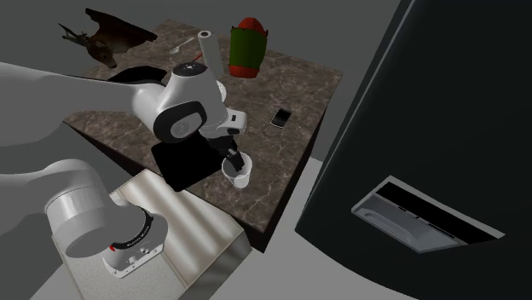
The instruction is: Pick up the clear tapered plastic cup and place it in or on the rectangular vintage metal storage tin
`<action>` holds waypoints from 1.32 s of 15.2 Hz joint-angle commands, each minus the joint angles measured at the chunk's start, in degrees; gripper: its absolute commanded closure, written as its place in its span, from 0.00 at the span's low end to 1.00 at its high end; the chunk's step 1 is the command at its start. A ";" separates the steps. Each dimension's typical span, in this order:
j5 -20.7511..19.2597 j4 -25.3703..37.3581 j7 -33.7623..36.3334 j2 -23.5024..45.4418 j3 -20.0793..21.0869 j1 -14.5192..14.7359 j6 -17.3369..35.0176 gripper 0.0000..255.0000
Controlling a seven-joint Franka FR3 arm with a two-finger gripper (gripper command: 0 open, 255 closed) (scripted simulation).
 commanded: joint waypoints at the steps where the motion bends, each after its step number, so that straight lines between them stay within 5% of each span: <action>1: -0.01 -0.01 0.00 0.03 -0.01 -0.01 0.04 0.00; 2: -0.01 -0.01 0.00 0.03 -0.01 -0.01 0.04 0.00; 3: -0.01 -0.01 0.00 0.03 -0.01 -0.01 0.05 1.00; 12: -0.01 -0.01 0.00 0.03 0.00 -0.01 0.04 1.00; 20: 1.25 3.66 -1.31 -4.05 0.35 0.50 -7.63 1.00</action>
